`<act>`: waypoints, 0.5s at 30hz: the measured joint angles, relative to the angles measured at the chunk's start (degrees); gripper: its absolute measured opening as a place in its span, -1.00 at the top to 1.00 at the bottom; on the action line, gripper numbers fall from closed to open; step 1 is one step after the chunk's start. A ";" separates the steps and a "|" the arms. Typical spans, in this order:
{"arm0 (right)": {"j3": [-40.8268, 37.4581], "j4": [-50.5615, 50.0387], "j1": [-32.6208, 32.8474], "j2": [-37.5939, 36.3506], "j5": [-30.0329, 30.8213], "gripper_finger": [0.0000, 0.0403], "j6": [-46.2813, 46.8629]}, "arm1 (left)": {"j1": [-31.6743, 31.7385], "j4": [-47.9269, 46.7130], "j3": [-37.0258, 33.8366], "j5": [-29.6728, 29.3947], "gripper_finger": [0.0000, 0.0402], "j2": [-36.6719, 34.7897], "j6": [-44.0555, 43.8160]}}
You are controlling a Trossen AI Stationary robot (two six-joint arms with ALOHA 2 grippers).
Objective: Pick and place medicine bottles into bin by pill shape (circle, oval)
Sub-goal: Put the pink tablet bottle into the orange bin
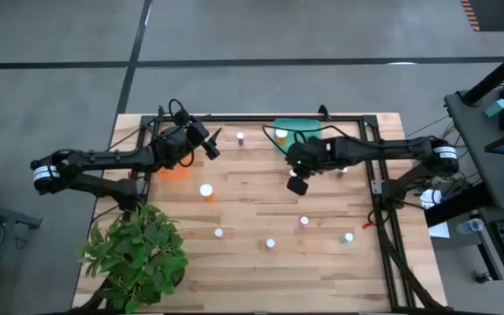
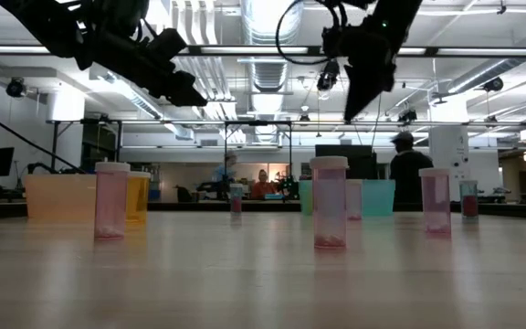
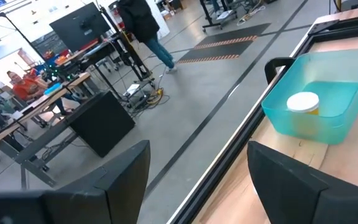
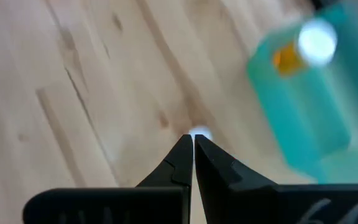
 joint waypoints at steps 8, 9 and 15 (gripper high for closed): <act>-2.22 -3.58 0.13 0.40 -0.63 0.96 7.25 | 0.00 0.12 0.01 0.00 -0.24 0.02 0.00; -2.54 -3.44 0.13 0.46 -0.58 0.95 7.25 | 0.00 0.14 0.01 0.00 -0.24 0.02 0.00; -4.62 -1.11 0.11 0.84 -0.40 0.82 7.75 | 0.00 0.16 0.01 0.00 -0.24 0.02 -0.07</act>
